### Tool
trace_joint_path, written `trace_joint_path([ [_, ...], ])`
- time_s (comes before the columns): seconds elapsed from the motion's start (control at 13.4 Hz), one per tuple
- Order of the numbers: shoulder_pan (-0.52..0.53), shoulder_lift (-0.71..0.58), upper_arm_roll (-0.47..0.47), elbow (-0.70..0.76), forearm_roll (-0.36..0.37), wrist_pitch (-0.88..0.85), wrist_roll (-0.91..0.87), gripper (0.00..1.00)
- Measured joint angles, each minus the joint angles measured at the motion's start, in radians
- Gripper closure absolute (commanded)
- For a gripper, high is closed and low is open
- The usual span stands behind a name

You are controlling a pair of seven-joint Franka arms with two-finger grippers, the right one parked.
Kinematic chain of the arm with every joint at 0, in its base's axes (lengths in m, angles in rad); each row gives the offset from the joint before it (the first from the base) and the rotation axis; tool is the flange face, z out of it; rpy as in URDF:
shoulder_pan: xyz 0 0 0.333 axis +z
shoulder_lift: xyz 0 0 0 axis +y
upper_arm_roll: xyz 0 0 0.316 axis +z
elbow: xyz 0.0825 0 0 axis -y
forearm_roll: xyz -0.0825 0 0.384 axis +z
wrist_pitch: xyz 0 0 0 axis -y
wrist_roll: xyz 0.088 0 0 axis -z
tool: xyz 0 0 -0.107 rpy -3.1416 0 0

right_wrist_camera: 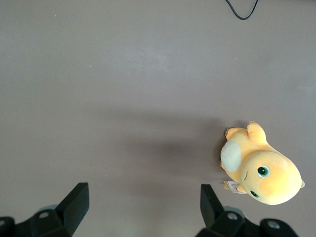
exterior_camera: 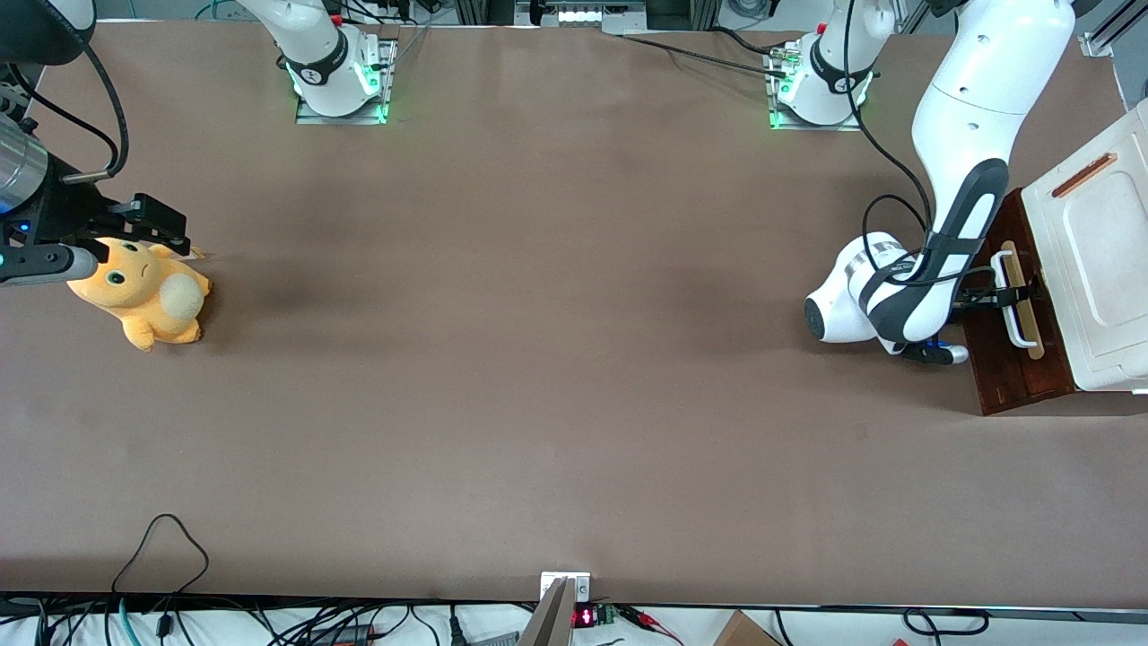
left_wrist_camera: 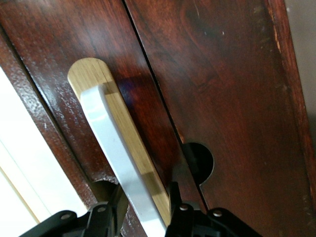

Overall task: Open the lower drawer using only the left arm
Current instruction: 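Close the left gripper around the white drawer handle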

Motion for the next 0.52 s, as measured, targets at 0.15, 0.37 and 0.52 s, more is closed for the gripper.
trace_joint_path([
  [0.15,0.0,0.0,0.0,0.0,0.0,0.0,0.0,0.67],
  [0.37,0.0,0.0,0.0,0.0,0.0,0.0,-0.002,0.72],
  [0.52,0.0,0.0,0.0,0.0,0.0,0.0,-0.003,0.75],
])
